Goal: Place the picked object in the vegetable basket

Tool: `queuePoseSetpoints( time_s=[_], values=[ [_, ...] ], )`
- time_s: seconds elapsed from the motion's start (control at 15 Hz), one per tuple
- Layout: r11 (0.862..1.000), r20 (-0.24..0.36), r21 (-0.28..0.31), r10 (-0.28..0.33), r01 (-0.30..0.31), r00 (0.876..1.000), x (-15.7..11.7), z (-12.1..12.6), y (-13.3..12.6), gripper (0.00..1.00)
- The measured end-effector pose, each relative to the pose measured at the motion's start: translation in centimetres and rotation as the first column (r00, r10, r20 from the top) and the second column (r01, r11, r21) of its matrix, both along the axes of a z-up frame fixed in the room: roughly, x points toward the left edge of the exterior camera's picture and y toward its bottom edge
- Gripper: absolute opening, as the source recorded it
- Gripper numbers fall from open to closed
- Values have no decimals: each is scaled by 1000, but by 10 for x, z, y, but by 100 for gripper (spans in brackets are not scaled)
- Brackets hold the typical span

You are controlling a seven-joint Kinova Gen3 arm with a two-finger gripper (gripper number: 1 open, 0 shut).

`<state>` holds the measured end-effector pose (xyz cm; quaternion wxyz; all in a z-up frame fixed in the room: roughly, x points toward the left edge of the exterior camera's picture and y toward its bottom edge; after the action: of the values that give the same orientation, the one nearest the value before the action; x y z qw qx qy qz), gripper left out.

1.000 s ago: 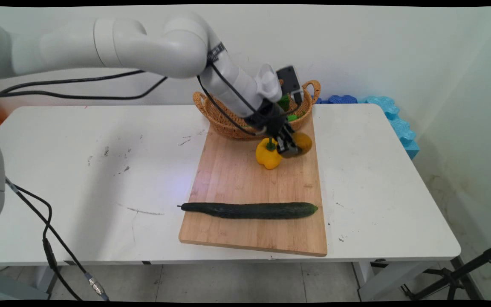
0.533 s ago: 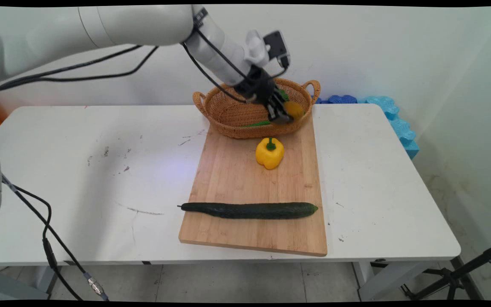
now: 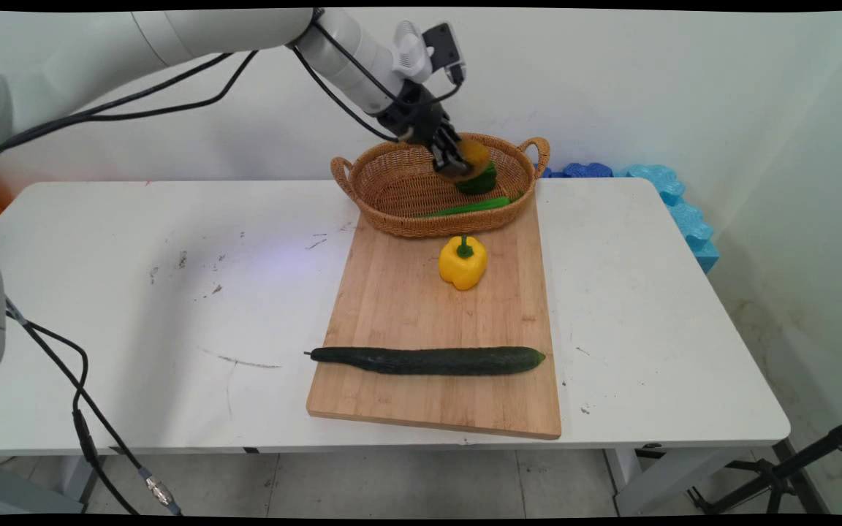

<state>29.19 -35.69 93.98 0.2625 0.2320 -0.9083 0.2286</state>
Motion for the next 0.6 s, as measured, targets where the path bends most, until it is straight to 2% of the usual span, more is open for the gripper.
queuePoseSetpoints(
  time_s=[0.33, 0.6],
  values=[
    [1000, 47, 1, 29, -29, 998, 27, -19, -26, 0],
    [999, 66, 18, 42, -43, 997, 36, -40, -41, 0]
  ],
)
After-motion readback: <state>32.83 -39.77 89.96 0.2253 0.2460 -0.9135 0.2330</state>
